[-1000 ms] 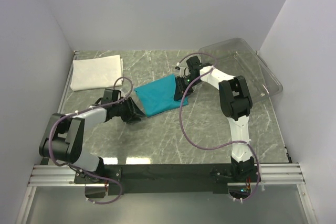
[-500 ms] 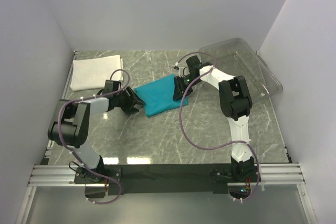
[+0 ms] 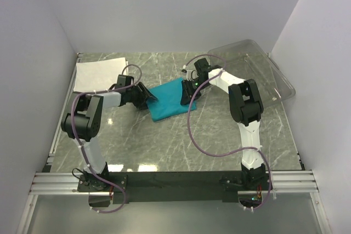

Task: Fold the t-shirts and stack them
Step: Neatly place the folded tshirt to the corner

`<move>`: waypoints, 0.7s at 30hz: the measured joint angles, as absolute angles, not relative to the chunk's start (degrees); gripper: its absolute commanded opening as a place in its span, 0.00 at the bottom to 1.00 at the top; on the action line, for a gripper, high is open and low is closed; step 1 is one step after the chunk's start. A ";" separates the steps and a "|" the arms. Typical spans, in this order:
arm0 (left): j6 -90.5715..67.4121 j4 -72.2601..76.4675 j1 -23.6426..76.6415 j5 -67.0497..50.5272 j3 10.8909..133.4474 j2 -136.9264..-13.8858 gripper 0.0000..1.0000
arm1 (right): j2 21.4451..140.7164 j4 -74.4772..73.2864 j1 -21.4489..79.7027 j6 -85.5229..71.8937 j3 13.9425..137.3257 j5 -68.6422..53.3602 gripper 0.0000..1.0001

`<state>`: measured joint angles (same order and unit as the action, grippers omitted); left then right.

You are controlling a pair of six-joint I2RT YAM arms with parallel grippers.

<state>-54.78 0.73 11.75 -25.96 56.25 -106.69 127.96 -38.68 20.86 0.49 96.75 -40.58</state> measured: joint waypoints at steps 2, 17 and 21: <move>-55.11 1.28 12.69 -25.96 57.19 -107.68 0.60 | 127.96 -38.65 20.86 0.49 96.75 -40.56 0.36; -56.62 5.10 16.12 -27.42 58.46 -111.70 0.06 | 128.03 -38.65 21.50 0.25 96.75 -39.20 0.34; -55.20 4.32 16.25 -27.49 58.70 -111.24 0.00 | 128.03 -38.65 21.56 0.25 96.75 -38.98 0.34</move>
